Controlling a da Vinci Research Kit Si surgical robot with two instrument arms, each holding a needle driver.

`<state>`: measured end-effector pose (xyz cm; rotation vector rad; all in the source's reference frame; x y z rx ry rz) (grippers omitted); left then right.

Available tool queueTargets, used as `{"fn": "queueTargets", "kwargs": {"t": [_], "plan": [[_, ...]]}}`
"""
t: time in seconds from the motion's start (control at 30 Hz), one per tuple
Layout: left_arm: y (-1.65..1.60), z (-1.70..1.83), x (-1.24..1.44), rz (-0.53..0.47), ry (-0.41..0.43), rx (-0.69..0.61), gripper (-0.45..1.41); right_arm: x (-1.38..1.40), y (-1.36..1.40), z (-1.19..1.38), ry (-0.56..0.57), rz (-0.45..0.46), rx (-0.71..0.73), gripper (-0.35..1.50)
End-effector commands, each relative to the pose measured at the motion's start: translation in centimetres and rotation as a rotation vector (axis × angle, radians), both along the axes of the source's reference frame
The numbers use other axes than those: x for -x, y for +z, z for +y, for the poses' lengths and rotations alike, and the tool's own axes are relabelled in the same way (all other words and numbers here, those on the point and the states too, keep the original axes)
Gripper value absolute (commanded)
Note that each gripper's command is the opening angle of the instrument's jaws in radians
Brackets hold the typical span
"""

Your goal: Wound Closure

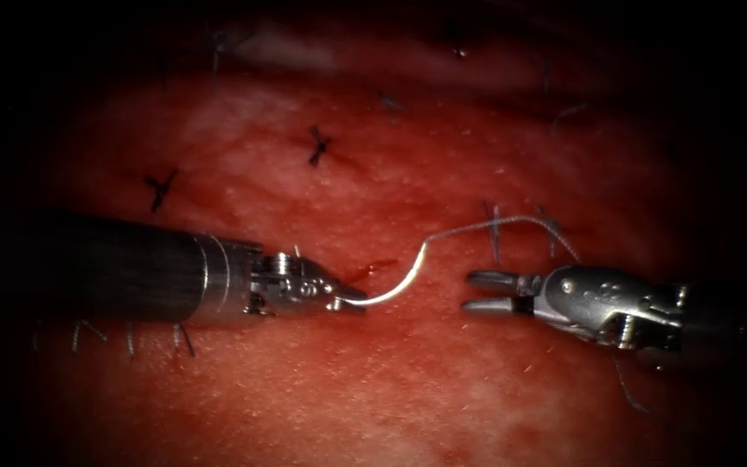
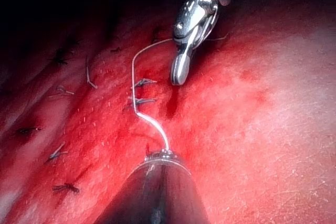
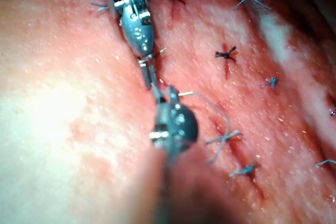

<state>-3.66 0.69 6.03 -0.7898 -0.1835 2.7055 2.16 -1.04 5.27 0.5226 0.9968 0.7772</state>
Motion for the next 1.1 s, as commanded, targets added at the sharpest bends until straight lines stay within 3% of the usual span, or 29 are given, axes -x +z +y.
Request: {"fn": "queueTargets", "kwargs": {"t": [0.03, 0.1, 0.13, 0.27, 0.43, 0.57, 0.67, 1.1], "plan": [[0.01, 0.0, 0.07, -0.01, -0.007, 0.027, -0.45, -0.16, 0.03, -0.04, 0.022, 0.022, -0.012, -0.35], [-0.08, -0.02, 0.07, -0.013, -0.032, 0.084, -0.45, -0.16, 0.04, -0.02, 0.055, 0.032, -0.045, -0.3], [-0.11, -0.03, 0.06, -0.015, -0.044, 0.108, -0.45, -0.13, 0.05, 0.0, 0.076, 0.043, -0.062, 0.0], [-0.21, -0.03, 0.05, -0.008, -0.073, 0.216, -0.45, -0.05, 0.04, 0.08, 0.139, 0.081, -0.118, 0.64], [-0.24, -0.08, 0.09, 0.035, -0.059, 0.327, -0.45, -0.07, -0.01, 0.15, 0.194, 0.102, -0.192, 1.16], [-0.27, -0.11, 0.15, 0.082, -0.022, 0.434, -0.45, -0.14, -0.05, 0.18, 0.233, 0.102, -0.26, 1.21], [-0.3, -0.13, 0.17, 0.092, -0.007, 0.495, -0.45, -0.17, -0.06, 0.18, 0.253, 0.095, -0.286, 1.15], [-0.45, -0.17, 0.23, 0.105, -0.011, 0.587, -0.45, -0.27, -0.03, 0.19, 0.281, 0.076, -0.289, 1.08]]}}
